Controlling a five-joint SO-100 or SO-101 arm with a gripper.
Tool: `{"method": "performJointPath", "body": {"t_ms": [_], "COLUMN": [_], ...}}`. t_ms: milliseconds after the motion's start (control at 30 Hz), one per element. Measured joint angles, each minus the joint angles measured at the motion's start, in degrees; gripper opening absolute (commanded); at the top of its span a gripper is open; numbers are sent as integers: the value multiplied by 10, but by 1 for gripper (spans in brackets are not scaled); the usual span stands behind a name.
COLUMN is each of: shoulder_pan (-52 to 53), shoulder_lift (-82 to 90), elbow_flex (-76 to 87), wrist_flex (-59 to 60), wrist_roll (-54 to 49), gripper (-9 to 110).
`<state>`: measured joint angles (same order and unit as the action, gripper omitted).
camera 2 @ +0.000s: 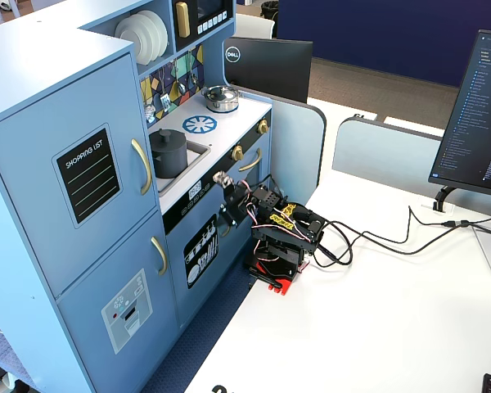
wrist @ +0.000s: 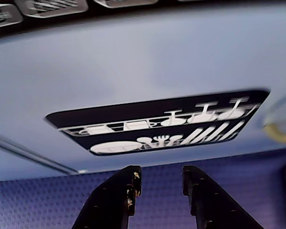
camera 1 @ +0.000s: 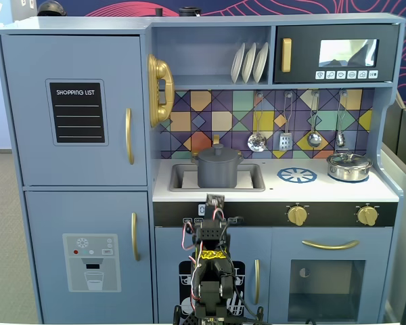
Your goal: Pick up the lid from the counter and put it on the gray recipient
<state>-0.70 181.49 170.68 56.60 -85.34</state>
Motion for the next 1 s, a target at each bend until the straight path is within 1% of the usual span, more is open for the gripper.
{"method": "performJointPath", "body": {"t_ms": [133,267,533,1000], "shoulder_pan": [-8,-18,-18,-18], "shoulder_lift": [6,10,11,11], "elbow_flex": [18,12,13,13], "wrist_flex": [95,207,210,210], "wrist_roll": [39,7,-11,-11], "gripper": [1,2,3,3]}}
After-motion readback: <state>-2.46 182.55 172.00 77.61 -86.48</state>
